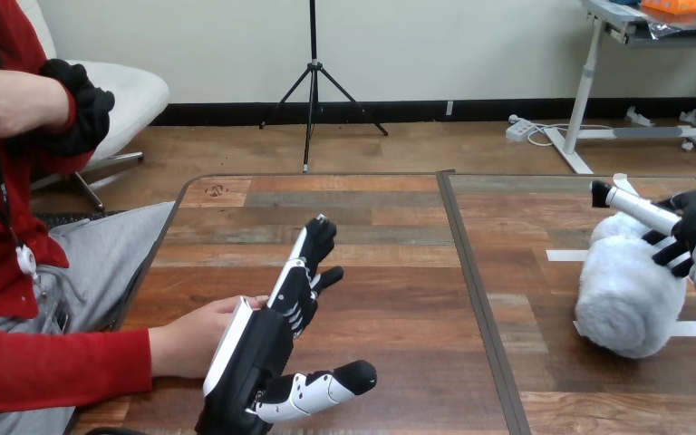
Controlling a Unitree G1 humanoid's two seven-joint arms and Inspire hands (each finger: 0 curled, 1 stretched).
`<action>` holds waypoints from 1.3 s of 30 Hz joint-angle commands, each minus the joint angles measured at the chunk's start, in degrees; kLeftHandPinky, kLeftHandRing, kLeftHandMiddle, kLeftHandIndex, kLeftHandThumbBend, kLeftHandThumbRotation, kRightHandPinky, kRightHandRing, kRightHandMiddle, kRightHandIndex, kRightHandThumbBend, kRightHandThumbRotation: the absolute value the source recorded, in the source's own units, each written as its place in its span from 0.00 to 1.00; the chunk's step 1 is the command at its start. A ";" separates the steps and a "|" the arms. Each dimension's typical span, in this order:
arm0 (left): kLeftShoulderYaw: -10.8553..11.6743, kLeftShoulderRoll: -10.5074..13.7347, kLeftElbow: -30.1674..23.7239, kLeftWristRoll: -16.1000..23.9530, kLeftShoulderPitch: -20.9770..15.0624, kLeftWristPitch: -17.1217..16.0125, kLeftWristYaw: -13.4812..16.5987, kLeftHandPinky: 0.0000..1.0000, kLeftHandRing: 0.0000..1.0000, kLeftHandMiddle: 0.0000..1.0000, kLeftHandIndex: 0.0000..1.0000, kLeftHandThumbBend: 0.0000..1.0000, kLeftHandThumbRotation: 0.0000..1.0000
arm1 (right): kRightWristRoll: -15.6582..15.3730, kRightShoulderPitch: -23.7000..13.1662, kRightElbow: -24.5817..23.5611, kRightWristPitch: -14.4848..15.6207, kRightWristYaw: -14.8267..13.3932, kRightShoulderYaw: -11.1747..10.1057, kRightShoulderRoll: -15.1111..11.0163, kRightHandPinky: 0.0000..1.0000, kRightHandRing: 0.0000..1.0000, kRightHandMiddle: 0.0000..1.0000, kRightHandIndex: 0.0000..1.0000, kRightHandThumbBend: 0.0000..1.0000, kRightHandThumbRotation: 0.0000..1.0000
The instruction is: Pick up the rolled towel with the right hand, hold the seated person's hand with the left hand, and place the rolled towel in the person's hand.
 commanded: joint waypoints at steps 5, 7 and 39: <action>0.92 -0.26 0.22 -0.36 -3.26 -2.42 0.76 0.90 0.99 1.00 1.00 1.00 0.58 | -5.49 -3.58 2.17 0.79 5.59 6.49 -0.54 0.20 0.69 0.78 0.85 0.99 0.94; 0.88 -0.20 -0.12 -0.48 -3.05 -2.11 0.80 0.90 0.99 1.00 1.00 1.00 0.58 | -6.54 -3.16 2.25 0.26 5.93 7.59 -0.49 0.20 0.70 0.79 0.88 1.00 0.96; 1.17 0.19 -1.02 -0.68 -2.07 -3.79 1.36 0.89 0.97 1.00 1.00 1.00 0.59 | -14.08 0.34 3.50 -1.64 12.59 17.20 3.34 0.30 0.81 0.95 0.96 0.95 1.00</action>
